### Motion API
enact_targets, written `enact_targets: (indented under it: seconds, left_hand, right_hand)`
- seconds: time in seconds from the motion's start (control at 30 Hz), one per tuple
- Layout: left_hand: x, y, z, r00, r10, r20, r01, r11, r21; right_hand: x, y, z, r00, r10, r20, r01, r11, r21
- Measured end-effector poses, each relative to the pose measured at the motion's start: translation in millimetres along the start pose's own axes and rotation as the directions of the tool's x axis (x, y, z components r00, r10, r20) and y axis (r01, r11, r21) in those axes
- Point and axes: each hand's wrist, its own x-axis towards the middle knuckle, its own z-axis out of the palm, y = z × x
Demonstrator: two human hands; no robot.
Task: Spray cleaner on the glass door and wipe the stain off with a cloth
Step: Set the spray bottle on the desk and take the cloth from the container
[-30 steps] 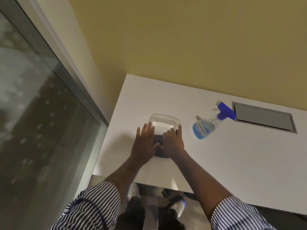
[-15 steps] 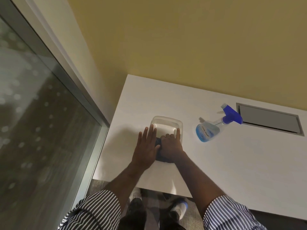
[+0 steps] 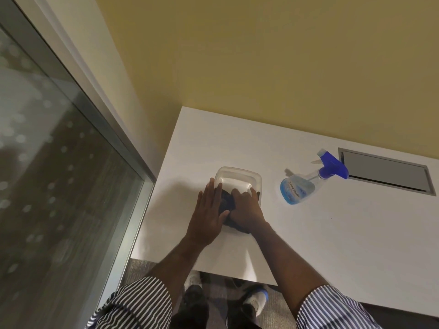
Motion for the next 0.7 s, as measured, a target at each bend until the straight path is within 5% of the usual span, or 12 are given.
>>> enact_targets:
  seconds: [0.5, 0.7]
  left_hand:
    - [-11, -7, -1, 0.988, -0.003, -0.152, -0.029, 0.978, -0.207]
    - [-9, -9, -9, 0.951, -0.119, -0.284, 0.007, 0.929, -0.369]
  right_hand:
    - [0, -11, -10, 0.997, 0.051, -0.063, -0.035, 0.974, 0.224]
    - [-4, -18, -13, 0.992, 0.054, -0.114, -0.011, 0.938, 0.347]
